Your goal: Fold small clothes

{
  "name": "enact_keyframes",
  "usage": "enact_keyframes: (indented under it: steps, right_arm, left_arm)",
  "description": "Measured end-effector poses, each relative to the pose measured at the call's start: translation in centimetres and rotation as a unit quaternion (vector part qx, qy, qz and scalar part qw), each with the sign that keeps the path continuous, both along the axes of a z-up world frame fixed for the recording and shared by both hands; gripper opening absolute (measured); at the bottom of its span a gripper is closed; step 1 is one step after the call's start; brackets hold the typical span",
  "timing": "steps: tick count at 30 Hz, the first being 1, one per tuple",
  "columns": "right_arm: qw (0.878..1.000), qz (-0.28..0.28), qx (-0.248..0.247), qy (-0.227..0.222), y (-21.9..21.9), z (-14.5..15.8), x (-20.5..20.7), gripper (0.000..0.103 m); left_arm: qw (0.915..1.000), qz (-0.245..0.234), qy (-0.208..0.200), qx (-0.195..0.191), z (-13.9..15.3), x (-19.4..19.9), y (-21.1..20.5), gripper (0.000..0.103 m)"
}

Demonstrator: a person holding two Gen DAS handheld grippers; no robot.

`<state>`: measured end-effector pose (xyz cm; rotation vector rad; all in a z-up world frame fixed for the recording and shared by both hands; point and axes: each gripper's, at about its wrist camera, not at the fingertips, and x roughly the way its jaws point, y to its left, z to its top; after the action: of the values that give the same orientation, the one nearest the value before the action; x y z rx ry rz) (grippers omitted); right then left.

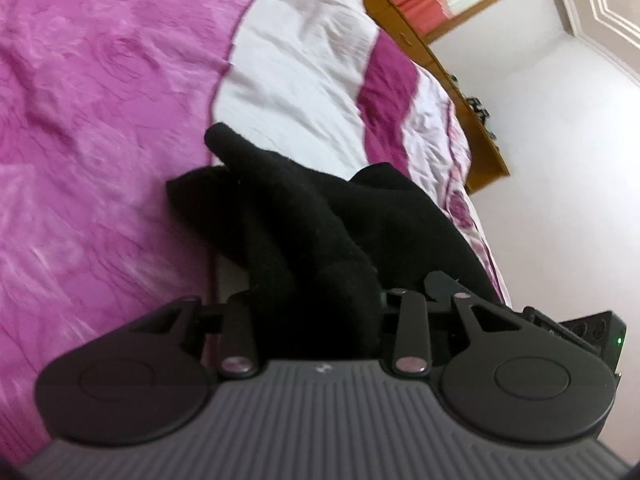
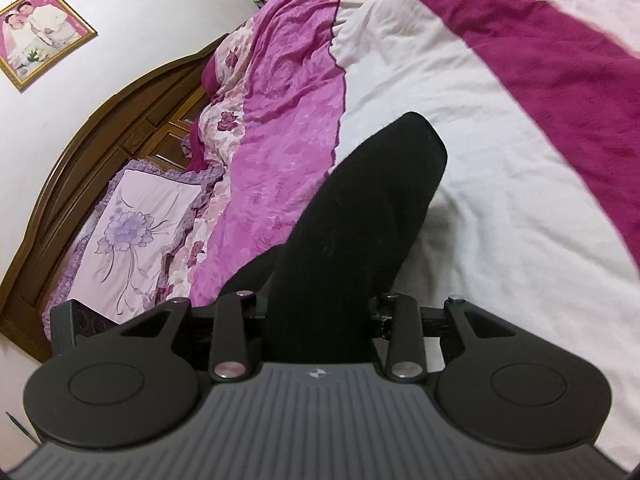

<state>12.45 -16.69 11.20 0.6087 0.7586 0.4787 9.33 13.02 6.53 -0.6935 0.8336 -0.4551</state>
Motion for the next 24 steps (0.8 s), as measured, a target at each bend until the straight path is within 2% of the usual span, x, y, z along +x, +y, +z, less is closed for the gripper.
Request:
enact_keyframes:
  steps: [8, 12, 16, 21, 24]
  right_arm:
    - [1.0, -0.018, -0.006, 0.002, -4.7, -0.2, -5.7, 0.039]
    - [0.999, -0.032, -0.014, 0.01, -6.2, -2.0, -7.9, 0.039]
    - [0.998, -0.049, -0.02, 0.039, -6.9, -5.1, -8.9, 0.04]
    - [0.996, -0.06, -0.038, 0.058, -7.1, -8.2, -9.8, 0.044]
    - [0.996, -0.066, -0.039, 0.053, -7.1, -8.9, -10.2, 0.046]
  left_arm:
    - [0.9983, -0.043, -0.017, 0.037, 0.2, -3.8, -4.5, 0.037]
    - [0.9973, -0.052, -0.006, 0.051, -1.2, -4.9, -5.7, 0.037]
    - [0.9952, -0.051, 0.004, 0.084, -2.7, -5.3, -6.1, 0.038]
    - [0.9945, -0.054, 0.018, 0.088, -3.9, -5.4, -5.5, 0.04]
    - [0.993, -0.057, 0.015, 0.102, -3.9, -5.6, -5.6, 0.042]
